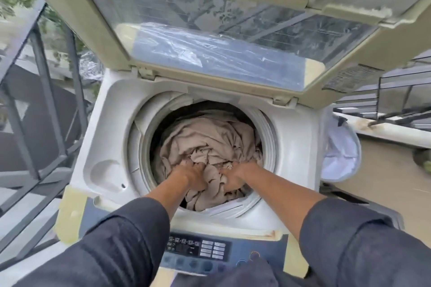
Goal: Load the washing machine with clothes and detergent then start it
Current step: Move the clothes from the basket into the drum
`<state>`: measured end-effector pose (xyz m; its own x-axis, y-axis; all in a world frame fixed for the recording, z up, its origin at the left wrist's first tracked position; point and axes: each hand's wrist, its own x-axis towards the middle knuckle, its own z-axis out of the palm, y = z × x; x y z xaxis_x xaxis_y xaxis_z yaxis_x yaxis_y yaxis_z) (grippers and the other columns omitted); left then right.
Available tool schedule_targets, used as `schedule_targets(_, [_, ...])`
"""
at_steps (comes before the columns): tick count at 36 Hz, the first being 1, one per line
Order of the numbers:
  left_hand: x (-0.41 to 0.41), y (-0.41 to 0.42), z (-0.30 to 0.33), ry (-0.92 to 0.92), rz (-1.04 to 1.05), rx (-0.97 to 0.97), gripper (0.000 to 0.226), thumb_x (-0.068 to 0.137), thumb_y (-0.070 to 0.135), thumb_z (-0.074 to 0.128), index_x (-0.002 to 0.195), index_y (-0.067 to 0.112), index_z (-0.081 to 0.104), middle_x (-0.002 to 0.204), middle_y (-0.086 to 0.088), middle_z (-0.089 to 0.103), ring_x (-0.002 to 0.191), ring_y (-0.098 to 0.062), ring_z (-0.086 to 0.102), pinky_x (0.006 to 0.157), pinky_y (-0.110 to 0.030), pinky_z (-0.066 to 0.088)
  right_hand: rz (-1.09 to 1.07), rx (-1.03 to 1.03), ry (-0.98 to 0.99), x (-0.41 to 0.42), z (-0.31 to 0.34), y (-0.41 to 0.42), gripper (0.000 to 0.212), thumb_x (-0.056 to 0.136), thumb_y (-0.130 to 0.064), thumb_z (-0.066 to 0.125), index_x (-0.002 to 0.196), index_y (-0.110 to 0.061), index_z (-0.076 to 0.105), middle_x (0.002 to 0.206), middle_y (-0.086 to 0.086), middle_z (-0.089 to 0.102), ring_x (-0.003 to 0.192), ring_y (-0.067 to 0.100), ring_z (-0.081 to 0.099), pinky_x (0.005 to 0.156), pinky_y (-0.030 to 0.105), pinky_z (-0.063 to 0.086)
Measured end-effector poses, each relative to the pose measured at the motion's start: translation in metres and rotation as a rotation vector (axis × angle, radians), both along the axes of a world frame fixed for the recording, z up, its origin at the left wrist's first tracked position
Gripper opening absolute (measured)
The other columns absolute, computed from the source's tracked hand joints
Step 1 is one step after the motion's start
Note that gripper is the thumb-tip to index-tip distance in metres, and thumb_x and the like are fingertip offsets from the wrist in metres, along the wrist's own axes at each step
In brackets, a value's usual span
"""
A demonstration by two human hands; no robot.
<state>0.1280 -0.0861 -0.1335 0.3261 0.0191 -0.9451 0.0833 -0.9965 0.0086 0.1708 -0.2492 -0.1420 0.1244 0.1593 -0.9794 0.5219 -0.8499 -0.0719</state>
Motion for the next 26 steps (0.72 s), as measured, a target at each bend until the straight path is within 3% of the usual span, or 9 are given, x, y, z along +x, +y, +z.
schedule_targets(4, [-0.001, -0.008, 0.012, -0.028, -0.009, 0.025, 0.086, 0.1, 0.062, 0.04, 0.167, 0.029, -0.002, 0.175, -0.018, 0.003, 0.157, -0.046, 0.022, 0.126, -0.058, 0.02, -0.03, 0.141, -0.067, 0.0, 0.035, 0.0, 0.074, 0.1, -0.059, 0.044, 0.164, -0.039, 0.012, 0.171, 0.01, 0.02, 0.154, 0.038, 0.025, 0.123, 0.061, 0.021])
schedule_targets(6, [0.001, -0.008, 0.025, -0.097, 0.047, -0.009, 0.082, 0.102, 0.059, 0.04, 0.168, 0.026, 0.005, 0.172, -0.021, 0.014, 0.153, -0.044, 0.032, 0.123, -0.051, 0.029, -0.12, 0.266, -0.149, -0.002, 0.052, -0.006, 0.061, 0.101, -0.054, 0.042, 0.158, -0.035, 0.034, 0.161, 0.011, 0.04, 0.146, 0.037, 0.041, 0.118, 0.059, 0.032])
schedule_targets(9, [0.005, -0.004, 0.043, -0.253, 0.164, -0.093, 0.07, 0.102, 0.054, 0.04, 0.163, 0.024, 0.026, 0.16, -0.02, 0.043, 0.142, -0.039, 0.048, 0.116, -0.045, 0.042, -0.297, 0.42, -0.242, -0.008, 0.07, -0.024, 0.042, 0.1, -0.052, 0.045, 0.131, -0.027, 0.057, 0.137, 0.004, 0.061, 0.128, 0.032, 0.056, 0.105, 0.05, 0.044])
schedule_targets(12, [0.007, -0.002, 0.064, -0.332, 0.273, -0.199, 0.067, 0.097, 0.056, 0.043, 0.158, 0.029, 0.039, 0.154, -0.012, 0.055, 0.14, -0.032, 0.053, 0.116, -0.043, 0.043, -0.533, 0.565, -0.3, -0.017, 0.093, -0.044, 0.023, 0.099, -0.049, 0.048, 0.113, -0.034, 0.058, 0.119, -0.007, 0.066, 0.117, 0.025, 0.063, 0.095, 0.041, 0.048])
schedule_targets(16, [0.005, -0.01, 0.092, -0.424, 0.461, -0.417, 0.065, 0.078, 0.078, 0.044, 0.134, 0.049, 0.056, 0.131, 0.015, 0.069, 0.114, -0.011, 0.071, 0.107, -0.043, 0.052, -0.826, 0.735, -0.431, -0.03, 0.126, -0.073, 0.028, 0.1, -0.045, 0.053, 0.127, -0.04, 0.062, 0.129, -0.013, 0.068, 0.116, 0.013, 0.064, 0.098, 0.041, 0.054])
schedule_targets(20, [0.005, -0.045, 0.134, -0.567, 0.514, -0.54, 0.032, 0.097, 0.058, 0.058, 0.121, 0.039, 0.067, 0.12, 0.014, 0.073, 0.109, -0.011, 0.071, 0.094, -0.034, 0.057, -1.067, 0.948, -0.616, -0.041, 0.147, -0.111, 0.019, 0.1, -0.033, 0.062, 0.116, -0.034, 0.073, 0.111, -0.018, 0.075, 0.098, 0.0, 0.068, 0.091, 0.029, 0.056])
schedule_targets(24, [0.013, -0.091, 0.168, -0.683, 0.439, -0.642, 0.028, 0.103, 0.044, 0.06, 0.129, 0.036, 0.067, 0.119, 0.018, 0.072, 0.106, -0.004, 0.07, 0.086, -0.027, 0.055, -1.25, 1.054, -0.781, -0.047, 0.157, -0.154, 0.016, 0.097, -0.02, 0.068, 0.108, -0.027, 0.078, 0.096, -0.019, 0.076, 0.087, -0.006, 0.068, 0.078, 0.011, 0.052])
schedule_targets(26, [0.019, -0.115, 0.176, -0.711, 0.392, -0.68, 0.026, 0.103, 0.043, 0.06, 0.127, 0.037, 0.068, 0.117, 0.018, 0.073, 0.103, -0.002, 0.069, 0.089, -0.03, 0.057, -1.314, 1.061, -0.823, -0.048, 0.159, -0.178, 0.015, 0.096, -0.017, 0.07, 0.106, -0.023, 0.079, 0.094, -0.015, 0.076, 0.084, -0.005, 0.067, 0.076, 0.009, 0.05])
